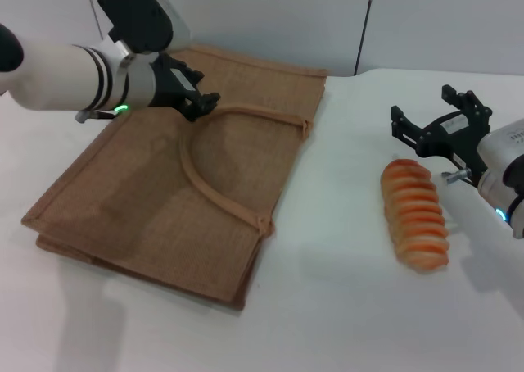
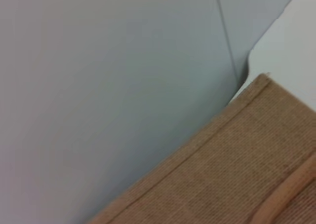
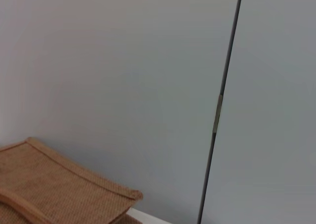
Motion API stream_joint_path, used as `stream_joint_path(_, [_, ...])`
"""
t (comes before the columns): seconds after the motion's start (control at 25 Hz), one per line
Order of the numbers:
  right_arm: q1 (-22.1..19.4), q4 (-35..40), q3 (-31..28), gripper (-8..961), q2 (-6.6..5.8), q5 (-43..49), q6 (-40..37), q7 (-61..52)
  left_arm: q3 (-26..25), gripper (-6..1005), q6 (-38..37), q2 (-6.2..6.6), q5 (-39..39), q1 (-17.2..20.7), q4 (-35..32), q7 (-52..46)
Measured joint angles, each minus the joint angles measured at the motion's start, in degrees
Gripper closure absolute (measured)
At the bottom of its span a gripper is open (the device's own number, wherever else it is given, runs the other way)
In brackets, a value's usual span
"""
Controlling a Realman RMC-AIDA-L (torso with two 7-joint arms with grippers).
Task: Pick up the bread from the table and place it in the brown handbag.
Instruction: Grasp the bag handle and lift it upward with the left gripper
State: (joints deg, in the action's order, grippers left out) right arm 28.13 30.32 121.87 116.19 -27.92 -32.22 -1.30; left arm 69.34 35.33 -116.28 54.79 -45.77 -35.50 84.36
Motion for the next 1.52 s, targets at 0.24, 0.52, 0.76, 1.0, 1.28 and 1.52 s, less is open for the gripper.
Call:
stream_joint_path(0.24, [0.0, 0.09, -0.05, 65, -0.02, -0.14, -0.03, 0.02, 0.0, 542, -0.06, 0.0, 3.01, -0.15, 1.4, 2.72])
stream_joint_path(0.52, [0.34, 0.1, -0.05, 66, -0.02, -0.17, -0.04, 0.03, 0.03, 536, -0.56, 0.0, 6.31, -0.25, 3.78, 6.49])
stream_joint_path(0.76, [0.44, 0.09, -0.06, 67, 0.0, -0.24, -0.04, -0.18, -0.36, 531, -2.51, 0.0, 6.69, 0.32, 5.1, 7.1])
stream_joint_path(1.0, [0.44, 0.09, -0.05, 68, 0.0, -0.23, -0.07, -0.28, -0.29, 516, -3.73, -0.01, 8.13, 0.64, 7.06, 7.36])
stream_joint_path(1.28, [0.47, 0.09, -0.05, 69, 0.0, -0.2, -0.11, -0.31, 0.03, 509, -3.71, -0.11, 10.6, 0.93, 7.47, 8.59])
stream_joint_path(1.52, [0.5, 0.09, -0.1, 71, 0.0, -0.2, -0.13, -0.33, 0.01, 511, -3.7, -0.13, 13.06, 0.78, 8.9, 10.45])
